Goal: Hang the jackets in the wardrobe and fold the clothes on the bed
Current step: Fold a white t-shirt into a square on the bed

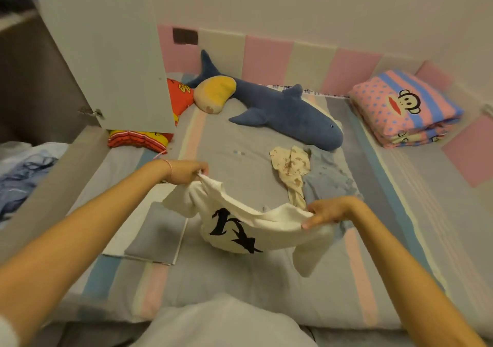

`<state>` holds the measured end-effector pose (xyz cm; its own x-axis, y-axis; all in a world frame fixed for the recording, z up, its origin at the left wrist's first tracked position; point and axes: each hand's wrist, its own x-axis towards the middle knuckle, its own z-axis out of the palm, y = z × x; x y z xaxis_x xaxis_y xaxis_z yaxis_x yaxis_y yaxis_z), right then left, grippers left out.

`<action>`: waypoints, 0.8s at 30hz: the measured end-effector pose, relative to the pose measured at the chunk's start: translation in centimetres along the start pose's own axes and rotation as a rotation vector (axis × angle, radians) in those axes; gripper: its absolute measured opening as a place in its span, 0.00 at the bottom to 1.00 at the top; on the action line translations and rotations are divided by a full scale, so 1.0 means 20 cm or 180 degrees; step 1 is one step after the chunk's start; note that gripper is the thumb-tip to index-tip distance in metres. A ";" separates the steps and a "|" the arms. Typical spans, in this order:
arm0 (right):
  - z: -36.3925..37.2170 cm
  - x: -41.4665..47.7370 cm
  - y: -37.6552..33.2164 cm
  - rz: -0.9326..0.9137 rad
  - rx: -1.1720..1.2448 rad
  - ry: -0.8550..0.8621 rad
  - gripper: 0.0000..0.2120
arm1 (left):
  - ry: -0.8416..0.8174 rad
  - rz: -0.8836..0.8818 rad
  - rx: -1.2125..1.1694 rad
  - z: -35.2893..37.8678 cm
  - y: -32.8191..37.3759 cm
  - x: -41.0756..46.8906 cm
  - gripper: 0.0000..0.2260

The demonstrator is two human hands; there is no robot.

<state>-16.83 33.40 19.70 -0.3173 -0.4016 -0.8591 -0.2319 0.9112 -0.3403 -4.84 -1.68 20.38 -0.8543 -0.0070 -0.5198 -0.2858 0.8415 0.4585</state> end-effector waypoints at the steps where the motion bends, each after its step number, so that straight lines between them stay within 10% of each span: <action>1: 0.02 0.04 0.03 0.0256 -0.0152 -0.0303 0.26 | -0.0294 -0.0087 0.0100 0.02 -0.03 0.00 0.07; 5: -0.04 0.11 0.16 0.0821 -0.0266 -0.0425 0.24 | -0.0334 -0.0094 -0.0210 0.00 -0.15 0.00 0.06; 12: -0.27 0.07 0.19 0.0231 0.0794 0.2260 0.06 | 0.0375 0.0243 0.0048 -0.14 -0.20 0.04 0.06; 17: -0.54 0.07 0.04 -0.0212 0.1783 0.3727 0.20 | 0.2077 -0.0169 0.0296 -0.40 -0.14 0.14 0.07; 24: -1.03 -0.16 -0.29 -0.0956 0.2291 0.5070 0.06 | 0.4018 0.0222 -0.0109 -1.03 0.08 0.06 0.07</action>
<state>-33.45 27.46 32.28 -0.9469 0.1613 0.2781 -0.1720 0.4767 -0.8621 -15.25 -11.42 35.46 -0.6811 -0.4883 0.5455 -0.2184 0.8467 0.4852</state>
